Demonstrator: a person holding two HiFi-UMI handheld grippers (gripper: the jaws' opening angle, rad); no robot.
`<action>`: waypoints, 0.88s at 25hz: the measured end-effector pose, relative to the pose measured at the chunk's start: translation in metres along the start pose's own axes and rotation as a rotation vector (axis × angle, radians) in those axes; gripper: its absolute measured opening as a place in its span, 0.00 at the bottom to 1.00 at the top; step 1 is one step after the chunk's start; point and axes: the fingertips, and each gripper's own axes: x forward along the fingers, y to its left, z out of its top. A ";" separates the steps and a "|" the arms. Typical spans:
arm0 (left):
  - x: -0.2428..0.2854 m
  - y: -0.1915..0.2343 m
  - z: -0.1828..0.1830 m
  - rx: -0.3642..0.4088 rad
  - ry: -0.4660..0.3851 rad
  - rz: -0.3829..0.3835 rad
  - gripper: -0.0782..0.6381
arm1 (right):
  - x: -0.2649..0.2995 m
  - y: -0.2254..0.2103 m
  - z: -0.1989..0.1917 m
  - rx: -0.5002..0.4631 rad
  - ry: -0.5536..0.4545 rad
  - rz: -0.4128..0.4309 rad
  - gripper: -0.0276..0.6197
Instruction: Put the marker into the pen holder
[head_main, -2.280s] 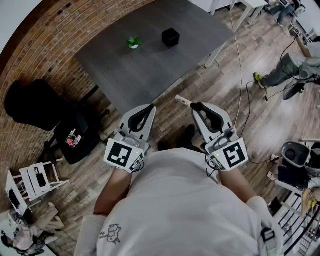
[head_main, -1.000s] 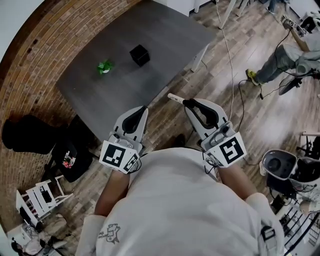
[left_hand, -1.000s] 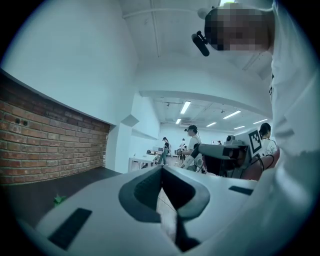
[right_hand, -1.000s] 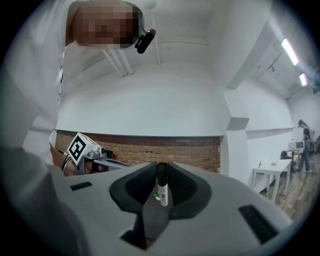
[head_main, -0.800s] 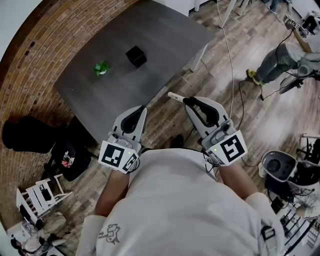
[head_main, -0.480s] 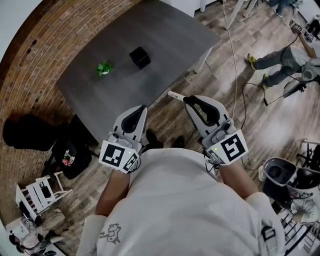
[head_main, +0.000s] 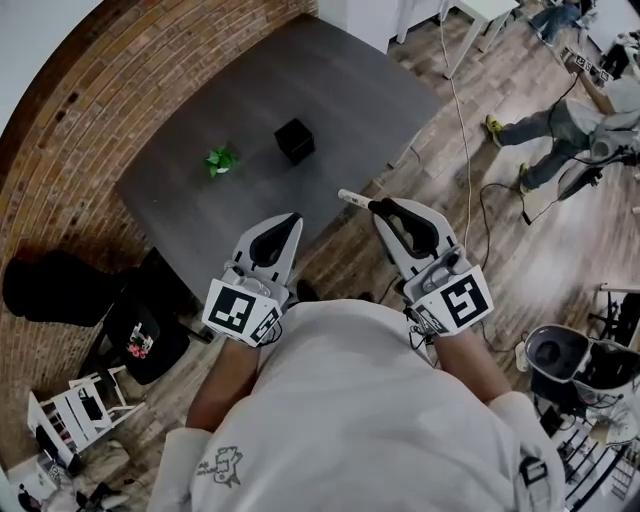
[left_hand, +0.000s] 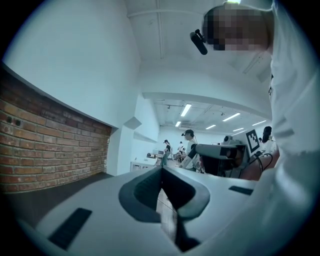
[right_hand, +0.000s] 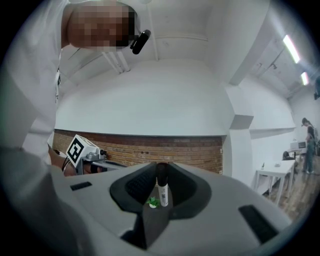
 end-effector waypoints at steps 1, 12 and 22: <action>-0.003 0.009 0.002 -0.001 -0.002 -0.005 0.12 | 0.009 0.004 -0.001 -0.001 0.002 -0.001 0.16; -0.039 0.090 0.000 -0.002 0.003 -0.012 0.12 | 0.096 0.053 -0.014 0.004 0.044 0.030 0.16; -0.052 0.120 -0.014 -0.058 0.022 0.010 0.12 | 0.135 0.067 -0.027 0.014 0.076 0.069 0.16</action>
